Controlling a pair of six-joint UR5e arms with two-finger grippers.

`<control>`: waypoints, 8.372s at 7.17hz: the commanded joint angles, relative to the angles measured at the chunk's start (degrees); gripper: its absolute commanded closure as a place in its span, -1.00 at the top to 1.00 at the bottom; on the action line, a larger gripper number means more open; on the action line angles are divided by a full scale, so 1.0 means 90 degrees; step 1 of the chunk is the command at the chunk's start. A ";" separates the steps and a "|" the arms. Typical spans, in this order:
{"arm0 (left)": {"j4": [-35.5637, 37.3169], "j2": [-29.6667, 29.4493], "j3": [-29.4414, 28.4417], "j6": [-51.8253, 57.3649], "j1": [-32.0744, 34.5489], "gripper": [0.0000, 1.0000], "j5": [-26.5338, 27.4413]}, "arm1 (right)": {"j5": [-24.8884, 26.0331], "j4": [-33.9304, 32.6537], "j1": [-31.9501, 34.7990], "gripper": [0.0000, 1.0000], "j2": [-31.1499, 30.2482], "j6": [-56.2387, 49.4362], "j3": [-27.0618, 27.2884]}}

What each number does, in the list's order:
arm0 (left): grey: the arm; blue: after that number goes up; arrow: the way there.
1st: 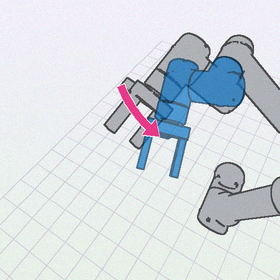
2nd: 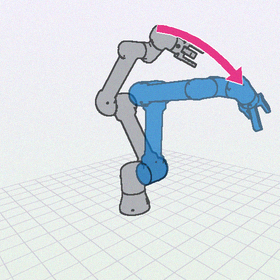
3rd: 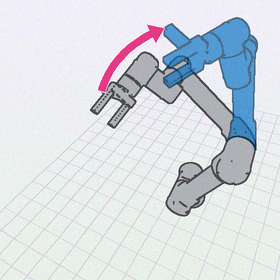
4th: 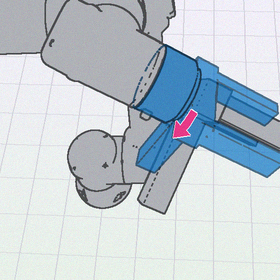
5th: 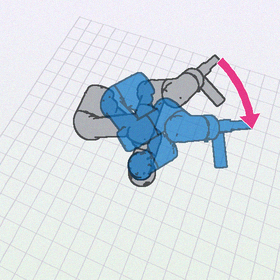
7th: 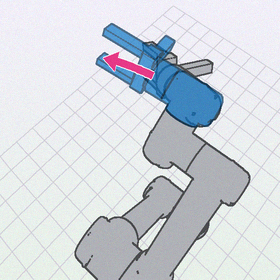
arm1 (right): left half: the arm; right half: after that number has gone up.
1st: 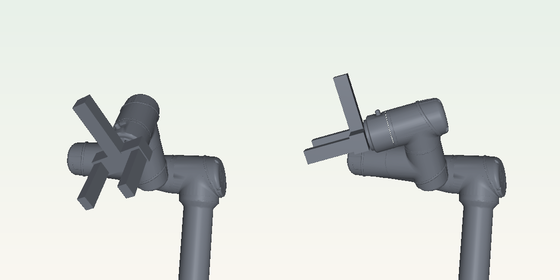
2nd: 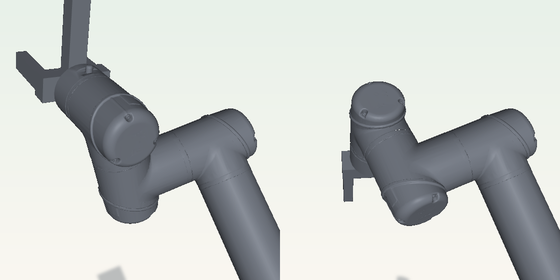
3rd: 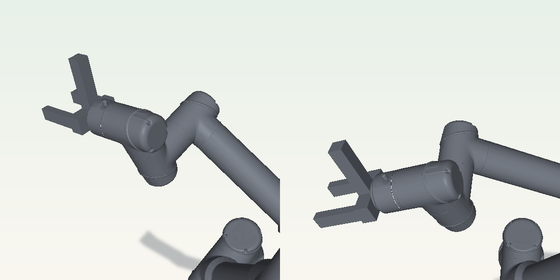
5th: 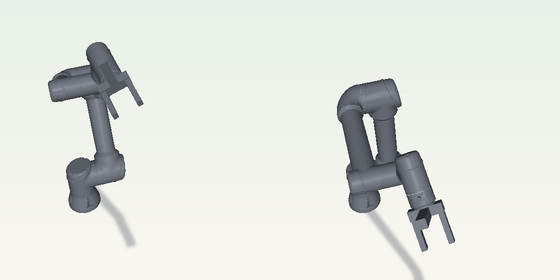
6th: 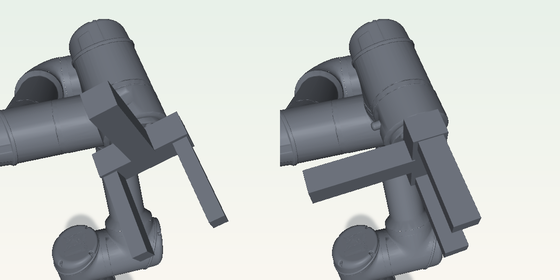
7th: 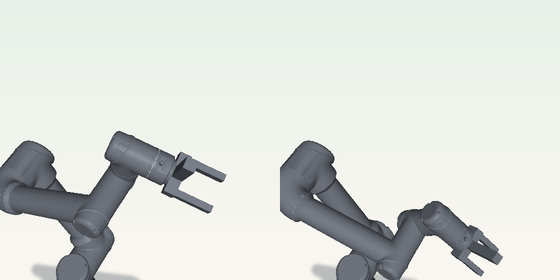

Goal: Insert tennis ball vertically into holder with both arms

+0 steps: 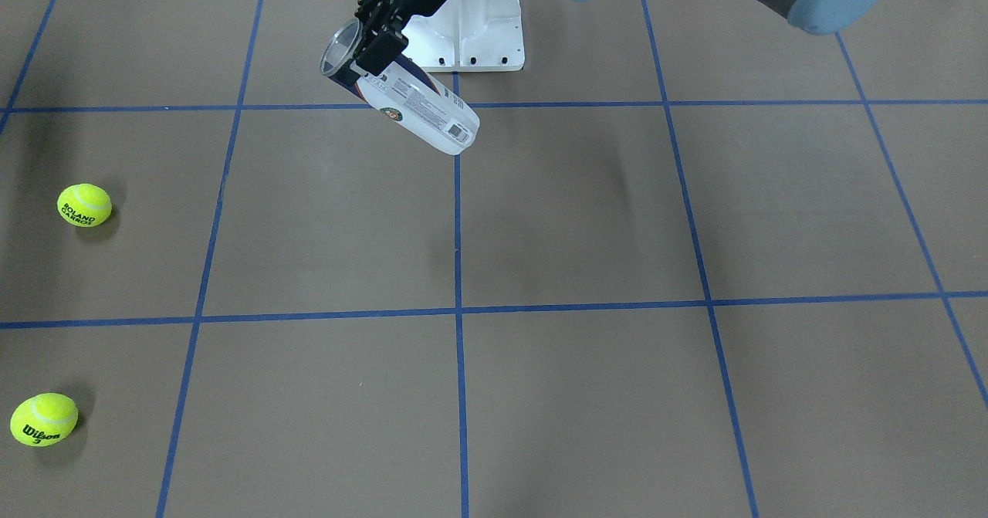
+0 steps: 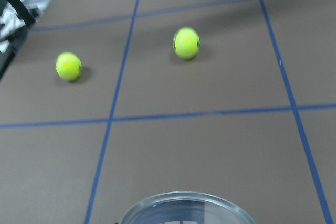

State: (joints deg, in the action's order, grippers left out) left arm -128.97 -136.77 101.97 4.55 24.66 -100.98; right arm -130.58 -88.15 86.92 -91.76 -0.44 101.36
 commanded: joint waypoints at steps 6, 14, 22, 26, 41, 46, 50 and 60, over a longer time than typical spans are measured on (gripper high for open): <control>-0.6368 0.0050 -0.2889 -0.0962 0.0121 0.55 0.2183 | -0.0003 0.0000 0.0000 0.99 0.0000 0.0000 0.0065; -0.7135 0.0157 -0.4377 -0.2946 0.0364 0.72 0.3115 | -0.0003 0.0000 0.0000 0.99 0.0020 0.0010 0.0095; -0.7340 0.0558 -0.4416 -0.2946 0.0326 0.77 0.3105 | -0.0022 0.0000 0.0000 0.99 0.0039 0.0010 0.0095; -0.7331 0.0568 -0.4426 -0.2927 0.0326 0.96 0.3115 | -0.0120 0.0000 0.0000 0.99 0.0039 0.0010 0.0104; -0.7321 0.0646 -0.4406 -0.2888 0.0316 0.96 0.3086 | 0.2758 0.3506 -0.4305 0.98 -0.1356 0.6436 0.0798; -0.7321 0.0656 -0.4406 -0.2898 0.0316 0.96 0.3086 | 0.3170 0.3496 -0.4794 0.95 -0.1426 0.6436 0.0652; -0.7321 0.0665 -0.4406 -0.2888 0.0268 0.96 0.3095 | 0.3435 0.3496 -0.4951 0.42 -0.1416 0.6426 0.0554; -0.7331 0.0665 -0.4397 -0.2888 0.0219 0.96 0.3105 | 0.2302 0.3340 -0.4297 -1.00 0.0845 0.7652 0.1267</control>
State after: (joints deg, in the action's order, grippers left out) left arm -194.94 -130.78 62.40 -21.45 26.64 -73.04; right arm -109.27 -57.56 48.11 -89.43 63.90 112.83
